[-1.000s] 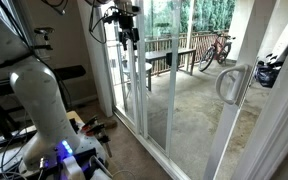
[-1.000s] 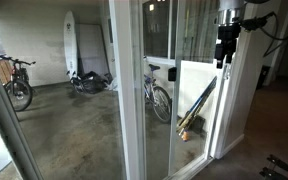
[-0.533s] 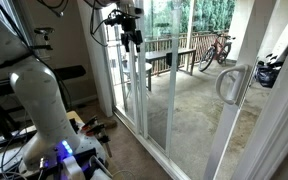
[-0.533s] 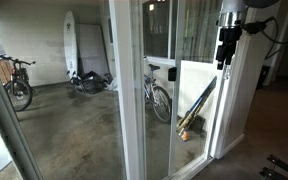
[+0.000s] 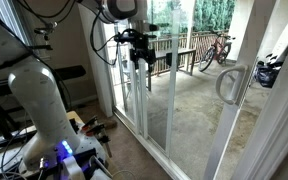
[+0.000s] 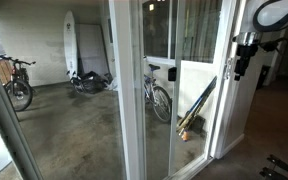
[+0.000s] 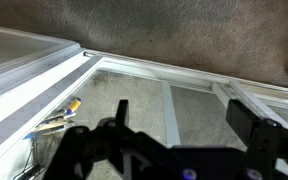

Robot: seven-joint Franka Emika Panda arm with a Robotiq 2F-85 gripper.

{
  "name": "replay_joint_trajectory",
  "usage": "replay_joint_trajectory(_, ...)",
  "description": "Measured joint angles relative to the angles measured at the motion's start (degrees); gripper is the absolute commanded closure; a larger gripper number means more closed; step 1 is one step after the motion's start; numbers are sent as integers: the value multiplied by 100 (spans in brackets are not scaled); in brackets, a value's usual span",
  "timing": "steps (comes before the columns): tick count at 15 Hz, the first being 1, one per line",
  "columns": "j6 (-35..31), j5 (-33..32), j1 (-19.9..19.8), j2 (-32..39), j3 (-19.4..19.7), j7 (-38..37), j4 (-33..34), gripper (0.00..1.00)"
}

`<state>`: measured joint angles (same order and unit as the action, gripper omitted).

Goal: Open the glass door by sliding it to the left

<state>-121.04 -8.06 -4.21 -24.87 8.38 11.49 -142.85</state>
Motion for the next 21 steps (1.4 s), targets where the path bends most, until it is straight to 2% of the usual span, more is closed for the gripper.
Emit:
replay_joint_trajectory(3,-474,-148,-298,-135,610,922,-255,0)
replay_joint_trajectory(8,-1204,-89,-636,-157,1735,2232,-258,0)
replay_joint_trajectory(13,-1553,659,-607,127,2649,3166,149,0)
replay_joint_trajectory(21,-1551,703,-640,184,2598,3221,188,0)
